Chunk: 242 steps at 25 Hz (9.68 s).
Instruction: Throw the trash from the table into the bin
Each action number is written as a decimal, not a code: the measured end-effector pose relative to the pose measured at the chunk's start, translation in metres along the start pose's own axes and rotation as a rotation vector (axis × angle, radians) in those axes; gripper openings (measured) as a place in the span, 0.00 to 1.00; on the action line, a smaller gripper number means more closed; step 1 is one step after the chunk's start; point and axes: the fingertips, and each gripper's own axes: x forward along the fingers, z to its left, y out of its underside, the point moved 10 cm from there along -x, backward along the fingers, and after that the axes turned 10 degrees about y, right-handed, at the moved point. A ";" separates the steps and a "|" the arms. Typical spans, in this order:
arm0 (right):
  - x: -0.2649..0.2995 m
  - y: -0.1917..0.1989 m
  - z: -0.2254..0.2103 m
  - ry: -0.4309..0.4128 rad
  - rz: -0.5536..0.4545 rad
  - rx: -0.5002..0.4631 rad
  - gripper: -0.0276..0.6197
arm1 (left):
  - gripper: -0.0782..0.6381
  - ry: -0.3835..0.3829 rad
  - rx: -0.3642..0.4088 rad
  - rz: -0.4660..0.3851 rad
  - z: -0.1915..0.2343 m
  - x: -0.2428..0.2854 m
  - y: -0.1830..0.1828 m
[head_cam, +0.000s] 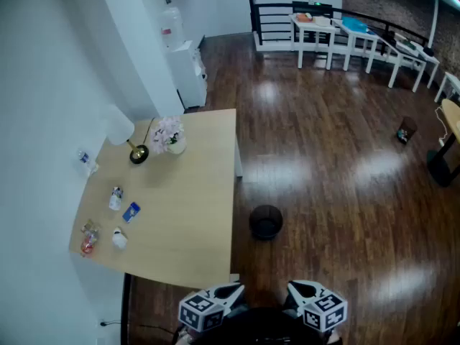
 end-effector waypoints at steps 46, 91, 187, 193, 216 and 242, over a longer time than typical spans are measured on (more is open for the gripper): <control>0.322 -0.110 0.365 -0.173 0.176 -0.318 0.05 | 0.11 -0.577 -0.112 -0.023 0.347 -0.444 0.054; 0.386 -0.118 0.440 -0.119 0.280 -0.430 0.05 | 0.44 -0.780 0.054 0.450 0.528 -0.512 0.083; 0.493 -0.025 -0.290 0.096 0.393 -0.006 0.05 | 0.45 -0.462 -0.638 0.363 0.497 0.457 0.073; 0.492 -0.018 -0.285 0.073 0.405 0.006 0.05 | 0.63 -0.450 -0.603 0.341 0.510 0.471 0.082; 0.394 -0.059 -0.257 0.124 0.289 0.040 0.05 | 0.23 -0.298 -0.318 0.256 0.357 0.375 -0.019; 0.210 -0.113 0.023 -0.070 0.169 -0.223 0.05 | 0.12 -0.231 -0.137 0.091 0.144 0.016 -0.037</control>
